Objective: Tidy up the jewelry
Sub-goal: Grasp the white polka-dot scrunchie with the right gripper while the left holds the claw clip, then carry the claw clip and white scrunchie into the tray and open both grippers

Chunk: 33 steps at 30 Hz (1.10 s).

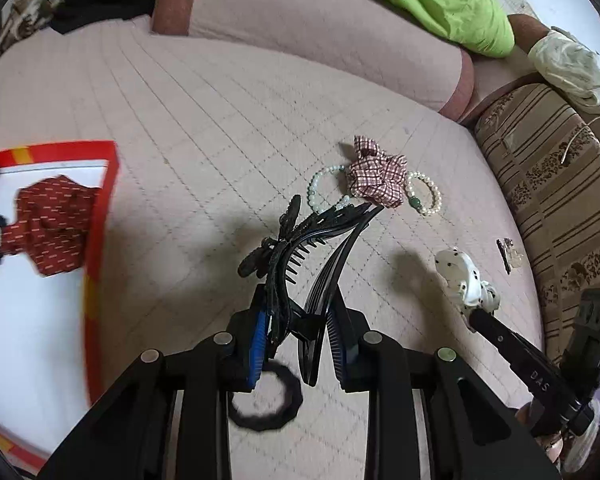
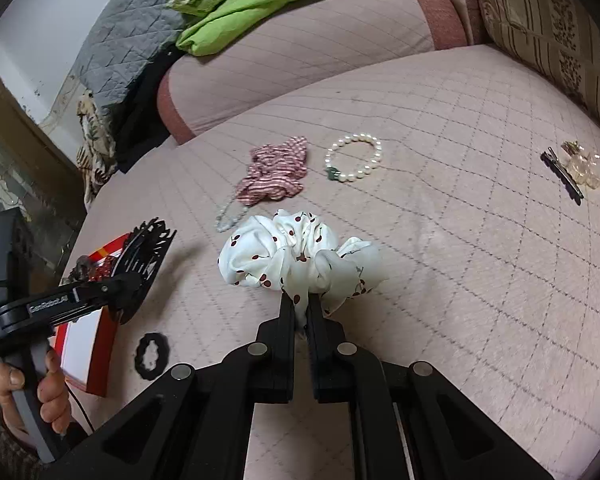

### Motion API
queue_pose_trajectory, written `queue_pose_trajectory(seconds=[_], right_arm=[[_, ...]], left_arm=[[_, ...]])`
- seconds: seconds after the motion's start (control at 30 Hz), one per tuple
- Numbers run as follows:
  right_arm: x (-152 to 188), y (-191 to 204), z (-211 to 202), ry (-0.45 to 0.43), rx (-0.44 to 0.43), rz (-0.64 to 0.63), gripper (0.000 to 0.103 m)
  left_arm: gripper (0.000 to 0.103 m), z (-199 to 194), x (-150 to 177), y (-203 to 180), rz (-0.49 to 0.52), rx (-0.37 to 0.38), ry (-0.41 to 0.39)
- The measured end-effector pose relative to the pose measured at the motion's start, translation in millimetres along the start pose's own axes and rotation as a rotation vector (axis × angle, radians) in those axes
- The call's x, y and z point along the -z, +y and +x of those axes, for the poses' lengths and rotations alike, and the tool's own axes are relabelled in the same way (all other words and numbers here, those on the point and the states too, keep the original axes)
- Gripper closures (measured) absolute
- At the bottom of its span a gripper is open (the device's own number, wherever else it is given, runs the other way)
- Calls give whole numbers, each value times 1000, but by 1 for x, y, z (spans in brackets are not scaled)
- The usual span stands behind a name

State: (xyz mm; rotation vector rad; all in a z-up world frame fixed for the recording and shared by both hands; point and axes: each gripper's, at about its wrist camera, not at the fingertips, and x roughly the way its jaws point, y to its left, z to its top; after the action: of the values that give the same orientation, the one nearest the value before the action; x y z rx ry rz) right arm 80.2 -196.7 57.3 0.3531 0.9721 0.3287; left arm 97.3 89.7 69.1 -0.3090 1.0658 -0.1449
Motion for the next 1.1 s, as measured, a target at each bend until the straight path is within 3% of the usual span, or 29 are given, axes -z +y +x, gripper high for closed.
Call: queue_pose_trajectory(seconds=[0.23, 0.5, 1.1], right_arm=[[6, 28, -14, -10, -27, -39, 96], [18, 69, -25, -2, -59, -113, 96], [56, 216, -8, 99, -143, -404, 96]], left_arm=[[77, -45, 21, 7, 5, -80, -70], [77, -84, 44, 50, -72, -163, -103], [77, -135, 70, 141, -218, -324, -177]])
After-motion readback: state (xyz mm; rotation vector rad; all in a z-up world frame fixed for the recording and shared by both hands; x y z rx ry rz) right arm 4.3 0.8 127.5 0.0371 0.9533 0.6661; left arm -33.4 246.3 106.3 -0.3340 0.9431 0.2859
